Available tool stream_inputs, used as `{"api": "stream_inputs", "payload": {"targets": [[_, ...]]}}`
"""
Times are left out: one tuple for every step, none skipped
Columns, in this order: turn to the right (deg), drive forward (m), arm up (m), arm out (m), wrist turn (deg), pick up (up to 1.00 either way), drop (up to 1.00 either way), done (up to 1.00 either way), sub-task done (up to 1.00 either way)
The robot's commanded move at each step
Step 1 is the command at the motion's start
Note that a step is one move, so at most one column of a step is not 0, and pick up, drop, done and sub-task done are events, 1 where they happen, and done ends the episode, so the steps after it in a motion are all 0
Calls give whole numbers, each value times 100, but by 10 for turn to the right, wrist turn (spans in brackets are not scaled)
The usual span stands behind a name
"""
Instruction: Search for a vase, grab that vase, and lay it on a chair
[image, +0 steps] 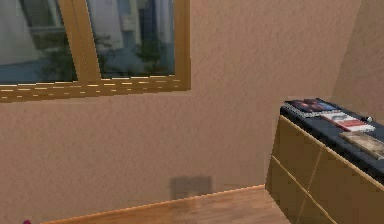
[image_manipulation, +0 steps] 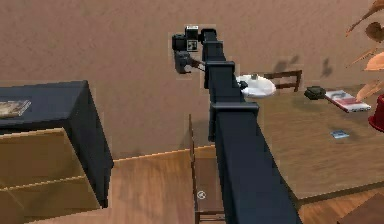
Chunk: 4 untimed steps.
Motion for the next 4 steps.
{"api": "stream_inputs", "payload": {"targets": [[0,0,-40,0,0,0,0,0,0],[0,0,-32,0,0,0,0,0,0],[0,0,0,0,0,0,100,0,0],[0,0,10,0,0,0,0,0,0]]}}
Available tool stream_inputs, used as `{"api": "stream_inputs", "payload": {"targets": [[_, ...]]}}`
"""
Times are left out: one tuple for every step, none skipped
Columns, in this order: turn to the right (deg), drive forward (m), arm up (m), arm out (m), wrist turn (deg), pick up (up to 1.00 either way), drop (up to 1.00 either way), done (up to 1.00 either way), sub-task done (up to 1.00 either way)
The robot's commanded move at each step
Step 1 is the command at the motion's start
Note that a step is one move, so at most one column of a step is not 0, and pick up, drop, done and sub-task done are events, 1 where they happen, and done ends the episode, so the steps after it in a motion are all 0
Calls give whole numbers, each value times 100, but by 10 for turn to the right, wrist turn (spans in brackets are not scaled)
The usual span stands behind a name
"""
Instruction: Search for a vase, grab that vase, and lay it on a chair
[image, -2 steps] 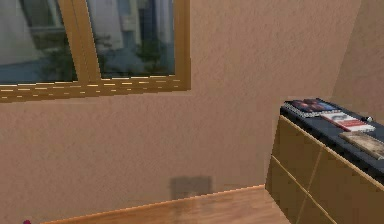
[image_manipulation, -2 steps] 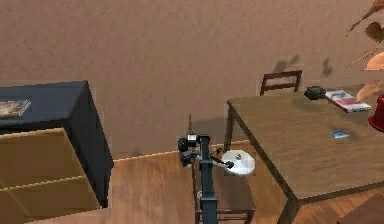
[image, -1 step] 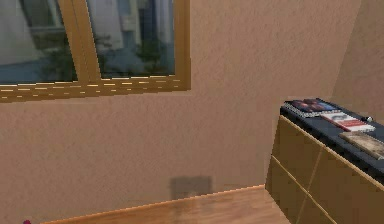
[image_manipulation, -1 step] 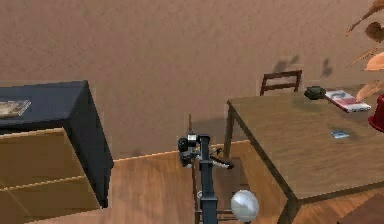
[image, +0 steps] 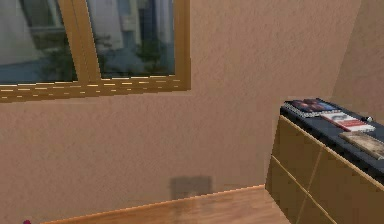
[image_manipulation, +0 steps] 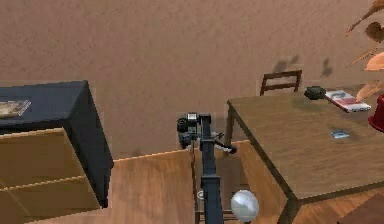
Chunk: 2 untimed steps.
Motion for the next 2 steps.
{"api": "stream_inputs", "payload": {"targets": [[0,0,0,-8,0,0,0,0,0],[0,0,0,0,0,0,0,100,0]]}}
